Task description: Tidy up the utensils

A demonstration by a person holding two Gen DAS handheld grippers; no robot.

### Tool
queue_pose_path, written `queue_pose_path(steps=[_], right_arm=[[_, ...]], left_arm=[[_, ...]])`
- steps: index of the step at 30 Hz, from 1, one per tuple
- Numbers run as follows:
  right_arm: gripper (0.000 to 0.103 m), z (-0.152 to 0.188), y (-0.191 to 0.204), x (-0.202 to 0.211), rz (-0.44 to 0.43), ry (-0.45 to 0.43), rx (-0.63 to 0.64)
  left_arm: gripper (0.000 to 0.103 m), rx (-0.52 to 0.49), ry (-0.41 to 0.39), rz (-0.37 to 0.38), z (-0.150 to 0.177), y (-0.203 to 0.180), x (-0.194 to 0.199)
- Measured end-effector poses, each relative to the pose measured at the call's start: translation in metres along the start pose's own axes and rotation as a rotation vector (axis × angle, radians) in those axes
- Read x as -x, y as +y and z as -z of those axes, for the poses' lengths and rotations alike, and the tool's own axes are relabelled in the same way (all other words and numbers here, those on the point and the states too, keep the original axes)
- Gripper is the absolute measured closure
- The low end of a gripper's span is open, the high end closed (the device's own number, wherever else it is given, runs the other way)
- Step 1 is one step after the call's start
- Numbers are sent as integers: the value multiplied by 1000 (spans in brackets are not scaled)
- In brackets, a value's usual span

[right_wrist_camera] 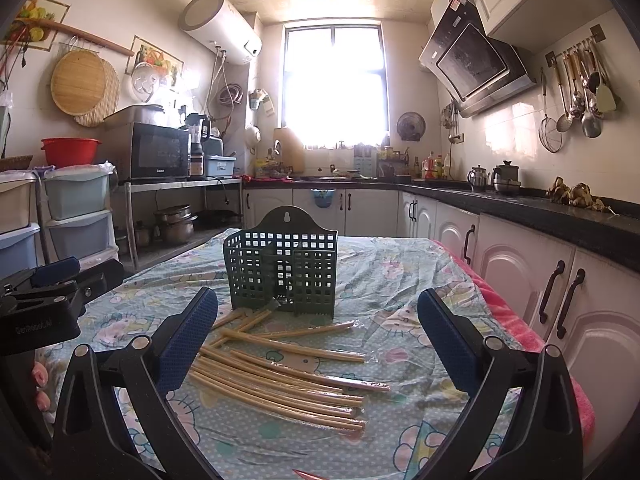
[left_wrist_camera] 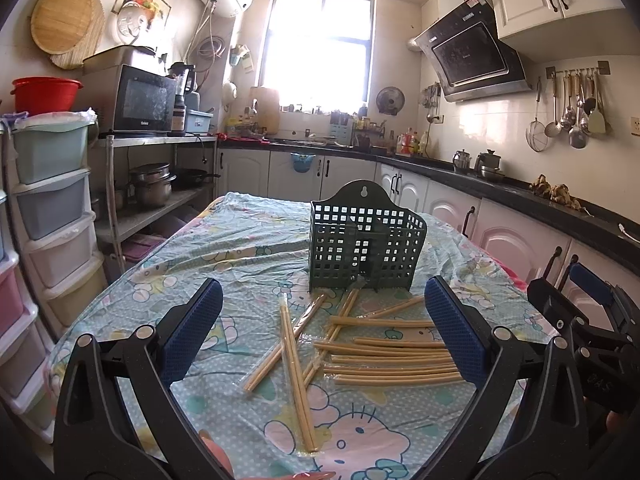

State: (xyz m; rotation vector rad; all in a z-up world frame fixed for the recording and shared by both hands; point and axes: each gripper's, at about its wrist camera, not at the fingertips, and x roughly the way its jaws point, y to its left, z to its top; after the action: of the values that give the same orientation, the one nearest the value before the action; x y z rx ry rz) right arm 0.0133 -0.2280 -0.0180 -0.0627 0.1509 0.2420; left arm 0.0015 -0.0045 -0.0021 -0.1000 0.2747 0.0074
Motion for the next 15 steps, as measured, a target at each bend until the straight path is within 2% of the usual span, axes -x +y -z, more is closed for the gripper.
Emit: queue_pose_path(steps=[15], right_arm=[[6,1,0,-1,-1,3,-2]], left_arm=[[9,0,1,-1,0,0,0]])
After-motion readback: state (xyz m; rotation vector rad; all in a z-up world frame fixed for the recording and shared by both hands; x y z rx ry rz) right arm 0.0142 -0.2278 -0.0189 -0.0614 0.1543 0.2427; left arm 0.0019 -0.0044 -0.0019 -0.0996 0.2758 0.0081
